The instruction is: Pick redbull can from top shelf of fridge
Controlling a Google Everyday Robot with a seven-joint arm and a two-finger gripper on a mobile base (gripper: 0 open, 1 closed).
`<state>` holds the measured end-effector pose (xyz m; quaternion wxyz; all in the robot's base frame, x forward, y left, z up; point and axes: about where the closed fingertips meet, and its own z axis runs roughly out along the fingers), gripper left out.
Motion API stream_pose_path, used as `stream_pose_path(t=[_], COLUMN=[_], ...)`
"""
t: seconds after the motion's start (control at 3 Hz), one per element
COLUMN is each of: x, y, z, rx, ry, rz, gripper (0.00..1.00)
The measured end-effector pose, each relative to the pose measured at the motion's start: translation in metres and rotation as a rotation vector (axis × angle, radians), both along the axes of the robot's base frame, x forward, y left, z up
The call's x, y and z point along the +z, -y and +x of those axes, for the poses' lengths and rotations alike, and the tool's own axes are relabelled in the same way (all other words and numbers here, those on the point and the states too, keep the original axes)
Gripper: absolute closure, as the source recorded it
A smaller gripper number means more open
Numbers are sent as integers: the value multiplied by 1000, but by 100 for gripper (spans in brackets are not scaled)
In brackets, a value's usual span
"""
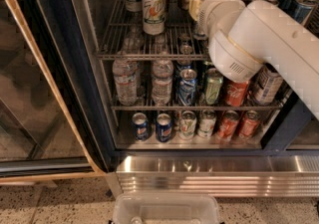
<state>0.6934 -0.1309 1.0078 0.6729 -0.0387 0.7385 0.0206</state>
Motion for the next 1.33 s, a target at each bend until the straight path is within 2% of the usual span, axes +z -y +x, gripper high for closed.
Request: stream_pose_path(t=[0.67, 1.0, 1.33], x=[13, 23, 27], y=[2, -1, 0], z=[-31, -45, -51], rx=[21, 46, 81], ry=[3, 9, 7], rz=[42, 51, 89], gripper=[100, 100, 100])
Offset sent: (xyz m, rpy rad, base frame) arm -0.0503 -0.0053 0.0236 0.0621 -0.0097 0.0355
